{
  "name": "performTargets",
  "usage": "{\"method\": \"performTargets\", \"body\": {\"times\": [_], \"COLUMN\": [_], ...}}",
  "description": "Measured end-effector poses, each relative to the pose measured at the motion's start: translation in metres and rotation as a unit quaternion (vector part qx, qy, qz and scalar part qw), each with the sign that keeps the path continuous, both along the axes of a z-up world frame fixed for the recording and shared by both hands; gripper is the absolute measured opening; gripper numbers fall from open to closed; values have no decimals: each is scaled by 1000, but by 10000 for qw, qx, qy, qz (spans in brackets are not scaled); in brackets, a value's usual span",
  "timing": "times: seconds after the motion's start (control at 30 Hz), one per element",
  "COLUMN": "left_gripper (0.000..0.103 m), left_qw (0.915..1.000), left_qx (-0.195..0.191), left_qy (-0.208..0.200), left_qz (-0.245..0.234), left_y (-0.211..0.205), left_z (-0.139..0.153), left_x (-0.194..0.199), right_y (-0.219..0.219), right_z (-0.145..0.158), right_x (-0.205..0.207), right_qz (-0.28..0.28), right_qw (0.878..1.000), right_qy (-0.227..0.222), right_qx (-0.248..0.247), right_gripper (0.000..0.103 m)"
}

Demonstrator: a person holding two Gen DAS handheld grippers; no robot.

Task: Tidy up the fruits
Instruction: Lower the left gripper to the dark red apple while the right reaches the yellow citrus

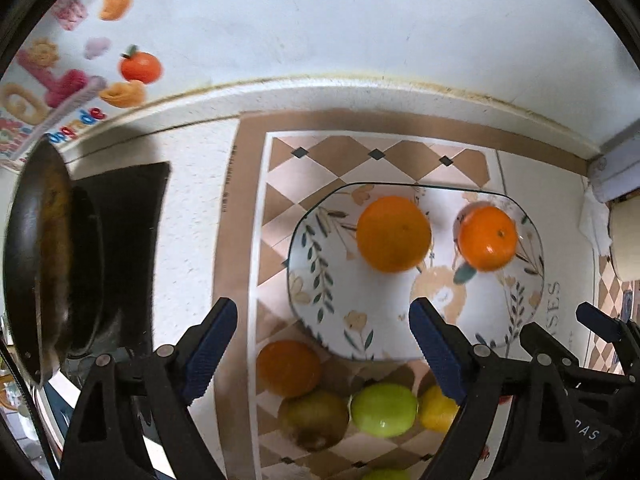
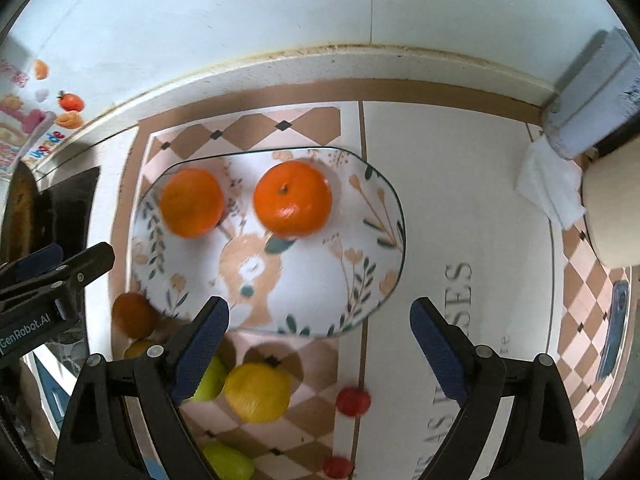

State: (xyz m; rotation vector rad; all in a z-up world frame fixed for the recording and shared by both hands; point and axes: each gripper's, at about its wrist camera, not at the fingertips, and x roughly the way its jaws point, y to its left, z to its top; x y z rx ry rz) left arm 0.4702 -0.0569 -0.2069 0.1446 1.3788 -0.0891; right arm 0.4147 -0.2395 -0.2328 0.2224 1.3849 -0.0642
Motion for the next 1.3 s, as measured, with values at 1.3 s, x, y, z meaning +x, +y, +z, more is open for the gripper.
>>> {"method": "performTargets", "body": {"times": [1.3], "left_gripper": [98], "left_qw": [9960], "left_qx": [-426], "left_qy": [-11], "left_qz": [786], "left_y": [89], "left_z": [6], "left_x": [-104], "right_y": [48], "right_z": [-20], "right_x": [-87], "right_qz": [140], "right_qw": [9973], "right_qy": [-153], "right_qx": [709], "right_gripper": [93]}}
